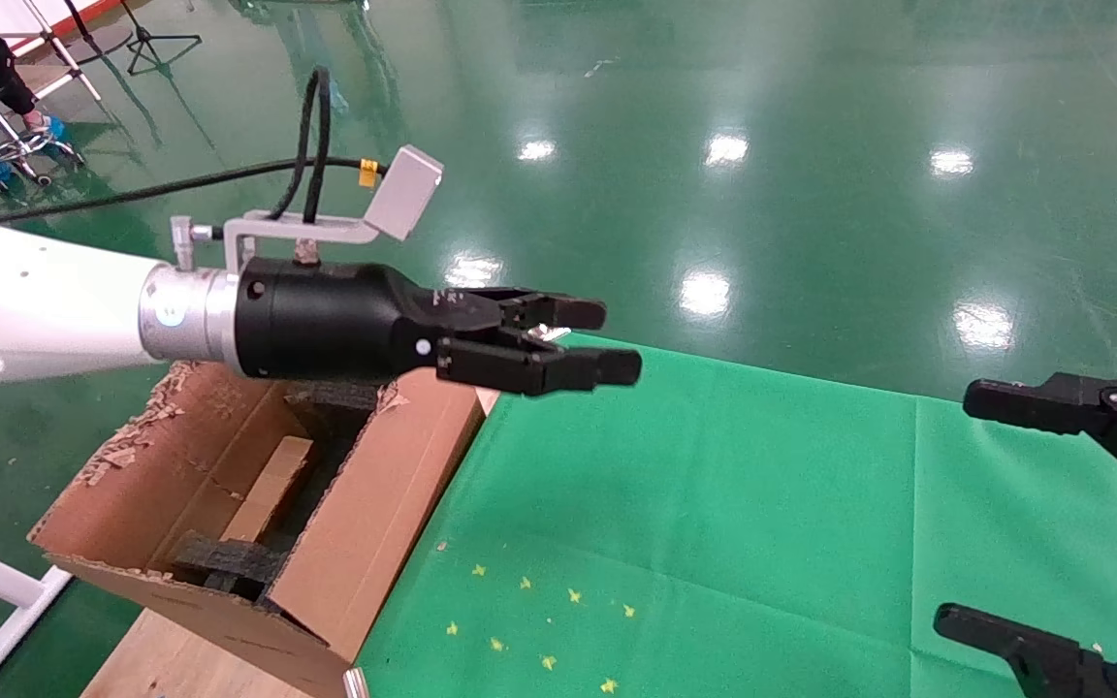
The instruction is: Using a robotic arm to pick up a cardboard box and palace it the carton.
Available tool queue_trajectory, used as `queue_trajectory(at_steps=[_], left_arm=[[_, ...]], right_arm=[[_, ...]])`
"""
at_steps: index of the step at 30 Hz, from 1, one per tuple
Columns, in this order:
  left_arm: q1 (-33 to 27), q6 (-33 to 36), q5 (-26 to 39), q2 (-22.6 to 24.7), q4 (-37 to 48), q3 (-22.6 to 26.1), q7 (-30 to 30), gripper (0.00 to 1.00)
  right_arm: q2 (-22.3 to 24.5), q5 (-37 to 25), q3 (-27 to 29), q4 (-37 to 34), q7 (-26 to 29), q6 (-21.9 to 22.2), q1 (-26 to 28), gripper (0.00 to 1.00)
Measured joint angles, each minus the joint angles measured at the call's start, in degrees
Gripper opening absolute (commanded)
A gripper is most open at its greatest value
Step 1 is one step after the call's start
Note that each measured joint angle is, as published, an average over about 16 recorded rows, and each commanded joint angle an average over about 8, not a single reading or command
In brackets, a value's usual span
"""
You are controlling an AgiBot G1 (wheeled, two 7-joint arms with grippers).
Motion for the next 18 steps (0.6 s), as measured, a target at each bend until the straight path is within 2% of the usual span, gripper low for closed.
queue_trajectory(at_steps=[18], left_arm=[[20.5, 1.0, 0.68, -2.85, -21.14, -25.28, 12.99, 1.0]], right_arm=[[0.0, 0.01, -0.01, 0.0, -0.01, 0.01, 0.0, 1.0]])
